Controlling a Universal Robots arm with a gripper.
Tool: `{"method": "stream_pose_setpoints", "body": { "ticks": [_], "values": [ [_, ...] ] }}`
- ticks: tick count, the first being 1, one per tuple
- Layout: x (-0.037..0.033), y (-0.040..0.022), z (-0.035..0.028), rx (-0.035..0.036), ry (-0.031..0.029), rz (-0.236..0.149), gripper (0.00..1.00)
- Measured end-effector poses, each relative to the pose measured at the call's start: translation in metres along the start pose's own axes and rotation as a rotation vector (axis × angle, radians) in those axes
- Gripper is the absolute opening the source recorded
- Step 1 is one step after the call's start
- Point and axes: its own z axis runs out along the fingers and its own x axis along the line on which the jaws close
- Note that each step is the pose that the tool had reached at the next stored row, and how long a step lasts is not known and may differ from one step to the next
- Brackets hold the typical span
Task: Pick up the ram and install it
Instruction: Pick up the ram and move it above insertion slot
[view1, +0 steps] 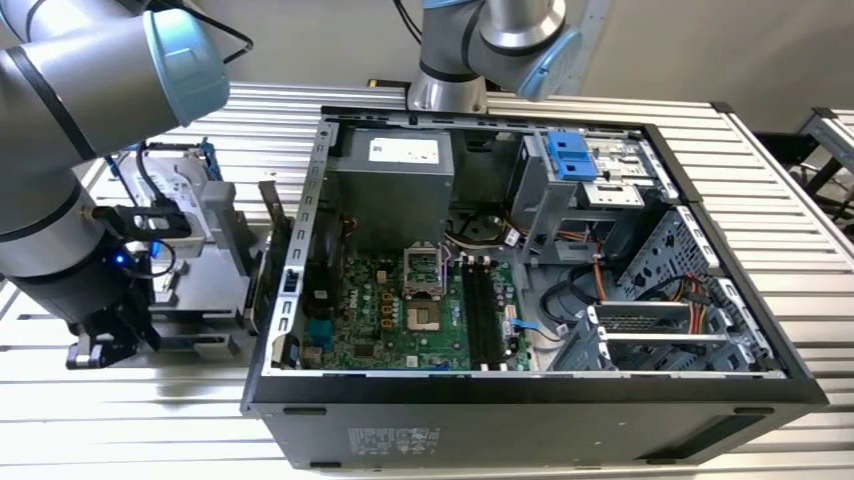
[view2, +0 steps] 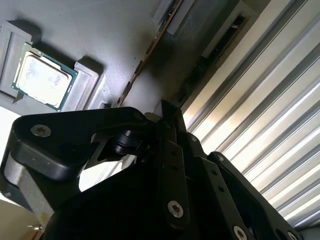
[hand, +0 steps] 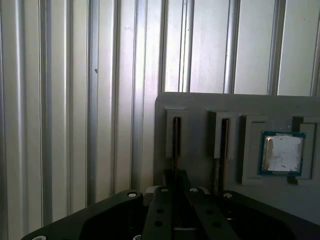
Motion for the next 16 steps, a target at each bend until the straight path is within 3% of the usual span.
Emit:
{"method": "stream_pose_setpoints", "body": {
  "ticks": [16],
  "values": [
    [-0.0005, 0.0001, -0.0224, 0.0001, -0.0001, 0.001, 0.0]
  ]
}}
